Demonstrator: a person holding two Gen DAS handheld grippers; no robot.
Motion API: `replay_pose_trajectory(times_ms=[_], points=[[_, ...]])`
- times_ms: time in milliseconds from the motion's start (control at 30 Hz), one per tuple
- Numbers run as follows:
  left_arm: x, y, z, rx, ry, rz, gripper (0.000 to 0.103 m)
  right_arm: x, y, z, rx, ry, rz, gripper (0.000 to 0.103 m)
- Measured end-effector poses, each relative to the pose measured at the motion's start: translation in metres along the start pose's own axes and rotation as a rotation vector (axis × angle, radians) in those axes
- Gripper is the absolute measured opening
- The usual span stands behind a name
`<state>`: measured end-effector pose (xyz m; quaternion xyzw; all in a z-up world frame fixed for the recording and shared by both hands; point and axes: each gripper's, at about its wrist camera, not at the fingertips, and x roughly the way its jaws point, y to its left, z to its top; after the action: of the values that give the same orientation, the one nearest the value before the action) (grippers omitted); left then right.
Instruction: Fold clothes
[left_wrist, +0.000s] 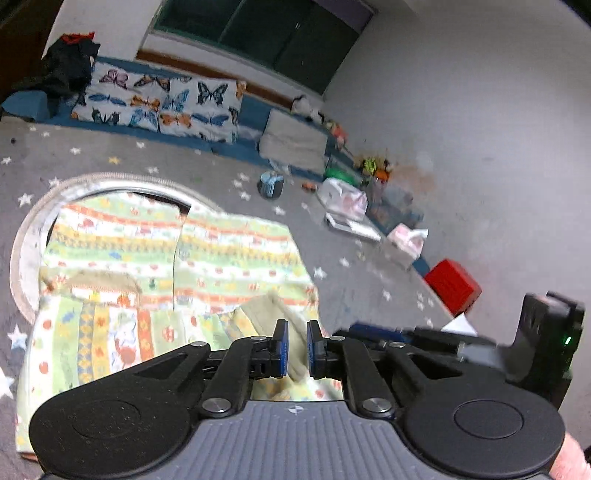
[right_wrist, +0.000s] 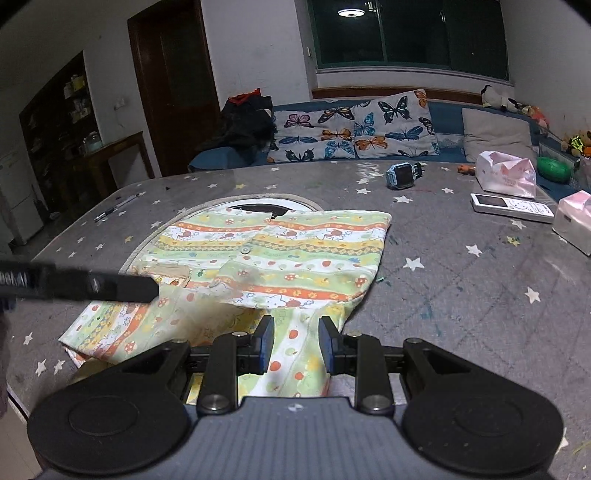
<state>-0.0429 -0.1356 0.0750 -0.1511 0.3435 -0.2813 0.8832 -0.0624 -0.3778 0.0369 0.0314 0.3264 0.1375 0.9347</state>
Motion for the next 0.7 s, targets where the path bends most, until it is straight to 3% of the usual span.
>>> replay_pose_trajectory(times_ms=[133,467,700], points=[[-0.005,0.008,-0.003,0.018,0.007,0.019,0.023,0.005,0.007,0.002,0.003,0.004,0.019,0.026],[-0.031,0.07,-0.01,-0.041,-0.01,0.226,0.023,0.036,0.026,-0.003,-0.049,0.079,0.049,0.026],[-0.035,0.109,-0.015,-0.104,0.029,0.317,0.023,0.044,0.028,-0.009,-0.067,0.118,0.03,0.026]])
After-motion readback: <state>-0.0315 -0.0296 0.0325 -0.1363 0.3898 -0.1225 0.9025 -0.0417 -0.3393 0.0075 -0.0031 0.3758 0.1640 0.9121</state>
